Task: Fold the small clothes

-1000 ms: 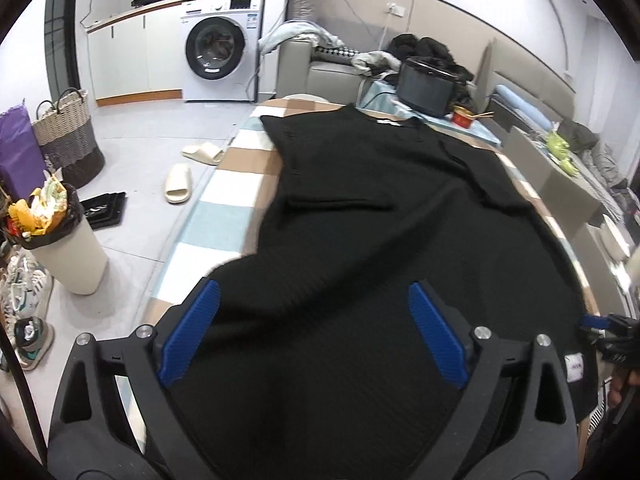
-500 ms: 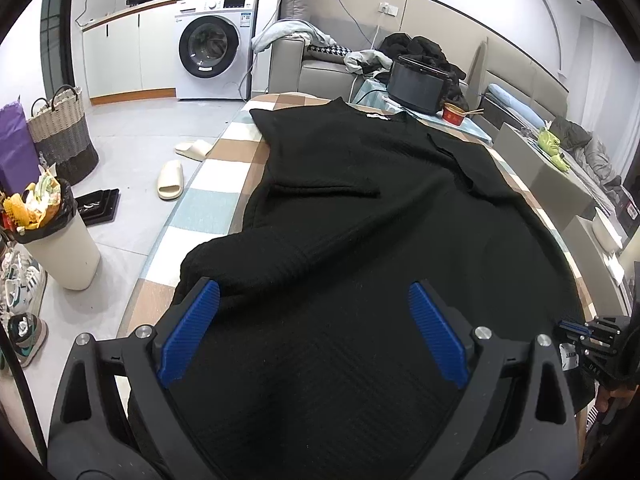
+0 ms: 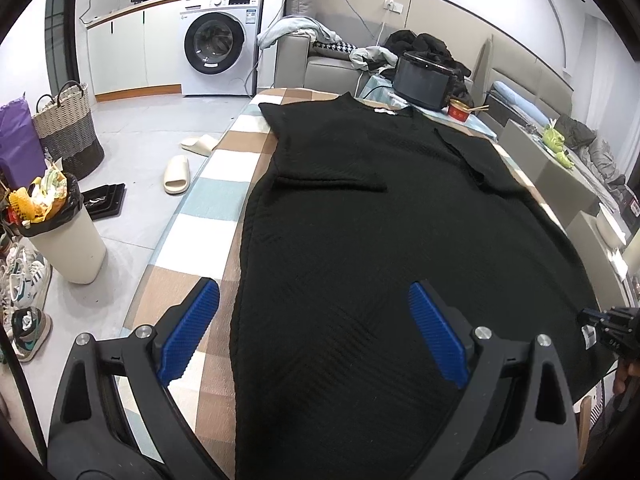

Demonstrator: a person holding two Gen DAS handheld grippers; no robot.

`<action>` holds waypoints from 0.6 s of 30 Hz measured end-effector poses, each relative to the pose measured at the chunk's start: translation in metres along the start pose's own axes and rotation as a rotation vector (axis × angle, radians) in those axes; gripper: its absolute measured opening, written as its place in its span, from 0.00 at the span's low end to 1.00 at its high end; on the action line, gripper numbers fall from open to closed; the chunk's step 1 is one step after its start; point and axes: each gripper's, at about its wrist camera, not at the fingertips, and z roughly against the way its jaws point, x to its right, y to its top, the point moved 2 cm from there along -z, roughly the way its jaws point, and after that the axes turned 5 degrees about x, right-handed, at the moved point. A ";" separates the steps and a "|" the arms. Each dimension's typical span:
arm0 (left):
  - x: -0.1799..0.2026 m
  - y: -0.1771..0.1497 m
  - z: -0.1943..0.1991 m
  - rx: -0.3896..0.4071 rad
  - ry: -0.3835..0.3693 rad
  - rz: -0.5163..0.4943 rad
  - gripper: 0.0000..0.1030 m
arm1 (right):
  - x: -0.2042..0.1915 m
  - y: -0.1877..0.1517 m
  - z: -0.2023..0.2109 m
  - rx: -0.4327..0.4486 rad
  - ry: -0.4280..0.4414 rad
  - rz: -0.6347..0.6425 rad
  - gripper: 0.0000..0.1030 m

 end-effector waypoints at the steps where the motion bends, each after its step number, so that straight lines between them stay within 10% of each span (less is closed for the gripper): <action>1: 0.000 -0.002 0.000 -0.004 0.000 -0.003 0.92 | 0.001 0.002 0.004 0.012 0.021 -0.008 0.08; 7: -0.006 -0.015 -0.007 -0.043 0.014 -0.016 0.92 | 0.028 0.015 0.024 0.110 0.012 -0.120 0.41; 18: -0.022 -0.046 -0.029 -0.133 0.028 -0.015 0.92 | 0.076 0.005 0.011 0.081 -0.077 -0.213 0.45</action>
